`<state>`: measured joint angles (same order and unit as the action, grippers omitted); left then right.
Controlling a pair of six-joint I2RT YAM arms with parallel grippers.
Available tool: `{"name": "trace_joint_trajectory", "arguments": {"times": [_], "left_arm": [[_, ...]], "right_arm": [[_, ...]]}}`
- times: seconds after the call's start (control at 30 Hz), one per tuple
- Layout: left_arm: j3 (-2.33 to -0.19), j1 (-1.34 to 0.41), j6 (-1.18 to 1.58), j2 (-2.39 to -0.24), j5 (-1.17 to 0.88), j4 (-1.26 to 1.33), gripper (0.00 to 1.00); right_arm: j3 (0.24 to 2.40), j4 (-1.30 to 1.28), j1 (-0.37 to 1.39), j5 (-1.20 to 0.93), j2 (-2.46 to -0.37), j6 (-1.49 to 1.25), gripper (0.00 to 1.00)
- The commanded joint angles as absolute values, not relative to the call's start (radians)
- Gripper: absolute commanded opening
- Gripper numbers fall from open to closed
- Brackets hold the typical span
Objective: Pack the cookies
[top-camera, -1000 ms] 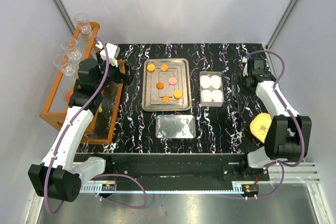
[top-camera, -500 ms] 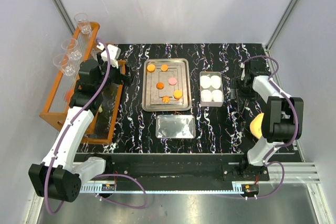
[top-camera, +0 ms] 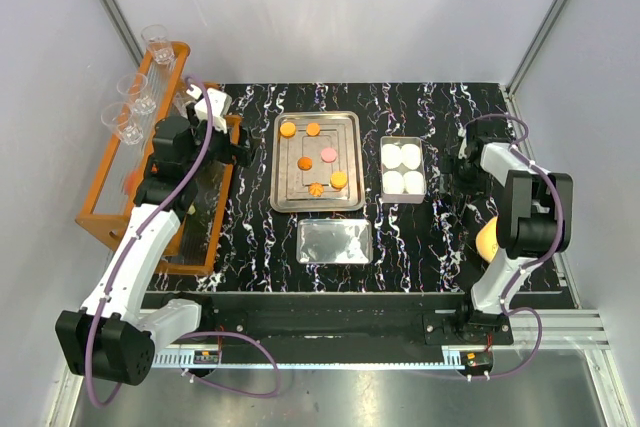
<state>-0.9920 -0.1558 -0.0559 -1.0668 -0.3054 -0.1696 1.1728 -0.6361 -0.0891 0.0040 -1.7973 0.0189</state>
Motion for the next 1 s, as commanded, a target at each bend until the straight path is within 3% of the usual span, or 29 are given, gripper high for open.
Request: {"name": "trace_joint_trajectory", "arguments": {"times": [0.0, 0.63, 0.87, 0.97], "left_arm": [[-0.989, -0.160, -0.061, -1.039, -0.313, -0.114, 0.99], [-0.973, -0.160, -0.072, -1.040, -0.307, -0.114, 0.99], [-0.968, -0.160, -0.075, -1.034, -0.304, -0.117, 0.99], [-0.965, -0.160, -0.074, -1.034, -0.305, -0.114, 0.99]], "right_arm": [[1.223, -0.649, -0.104, -0.028, -1.821, 0.009, 0.84], [1.364, -0.649, -0.112, -0.012, -1.927, 0.293, 0.54], [1.388, -0.644, -0.120, -0.011, -1.913, 0.399, 0.52], [1.388, -0.653, -0.123, -0.026, -1.911, 0.394, 0.56]]}}
